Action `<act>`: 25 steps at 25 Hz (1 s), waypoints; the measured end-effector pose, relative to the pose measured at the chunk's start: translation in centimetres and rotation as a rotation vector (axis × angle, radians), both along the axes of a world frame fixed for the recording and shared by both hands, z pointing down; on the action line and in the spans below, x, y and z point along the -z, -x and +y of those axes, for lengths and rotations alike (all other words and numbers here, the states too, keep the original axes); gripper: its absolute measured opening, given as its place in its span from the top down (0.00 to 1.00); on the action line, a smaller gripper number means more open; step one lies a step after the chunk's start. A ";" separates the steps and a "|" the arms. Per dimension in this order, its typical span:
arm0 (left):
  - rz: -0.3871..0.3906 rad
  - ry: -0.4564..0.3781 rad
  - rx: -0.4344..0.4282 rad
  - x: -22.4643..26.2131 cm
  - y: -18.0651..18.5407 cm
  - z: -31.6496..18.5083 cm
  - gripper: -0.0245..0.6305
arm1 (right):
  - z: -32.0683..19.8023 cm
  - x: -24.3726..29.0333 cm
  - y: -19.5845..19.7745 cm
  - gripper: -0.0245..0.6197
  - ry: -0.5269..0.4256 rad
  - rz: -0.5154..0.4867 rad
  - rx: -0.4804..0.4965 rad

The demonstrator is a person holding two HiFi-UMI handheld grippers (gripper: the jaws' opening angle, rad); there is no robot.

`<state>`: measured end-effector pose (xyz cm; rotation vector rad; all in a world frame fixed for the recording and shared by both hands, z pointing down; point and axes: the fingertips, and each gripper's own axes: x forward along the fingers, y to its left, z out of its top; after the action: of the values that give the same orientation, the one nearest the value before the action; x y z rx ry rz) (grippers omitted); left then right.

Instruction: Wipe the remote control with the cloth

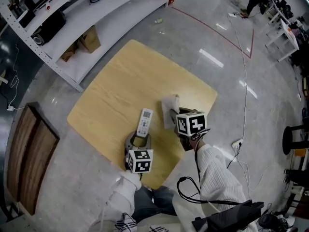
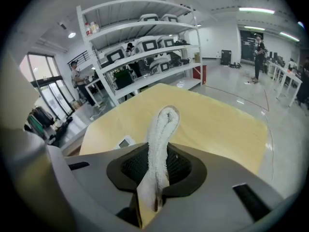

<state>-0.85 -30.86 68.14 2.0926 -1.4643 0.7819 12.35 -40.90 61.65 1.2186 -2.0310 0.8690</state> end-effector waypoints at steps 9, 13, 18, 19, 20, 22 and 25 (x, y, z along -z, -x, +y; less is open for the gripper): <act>0.030 -0.045 -0.058 1.6 -0.6 1.9 0.57 | 5.0 -0.3 -6.3 0.82 0.043 -0.107 -0.175; 0.047 -0.093 0.045 4.1 2.2 3.5 0.58 | 7.8 -0.8 -6.8 0.82 0.028 -0.149 -0.267; 0.213 -0.149 0.063 8.9 3.5 6.5 0.91 | 12.5 1.4 -4.7 0.82 -0.113 -0.142 -0.332; 0.243 -0.162 0.060 10.0 3.5 7.1 0.95 | 13.7 2.1 -4.0 0.82 -0.149 -0.126 -0.334; 0.267 -0.176 0.055 11.0 3.5 7.7 0.96 | 15.0 2.9 -3.2 0.82 -0.183 -0.109 -0.334; 0.298 -0.198 0.044 12.7 3.4 9.0 0.96 | 17.6 4.4 -1.5 0.82 -0.251 -0.081 -0.324; 0.324 -0.215 0.019 14.7 3.3 11.0 0.96 | 21.0 6.3 0.5 0.82 -0.328 -0.058 -0.314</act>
<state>-4.12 -19.88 53.46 2.2300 -1.4344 0.2673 11.83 -19.86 55.36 1.7468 -2.1202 0.7345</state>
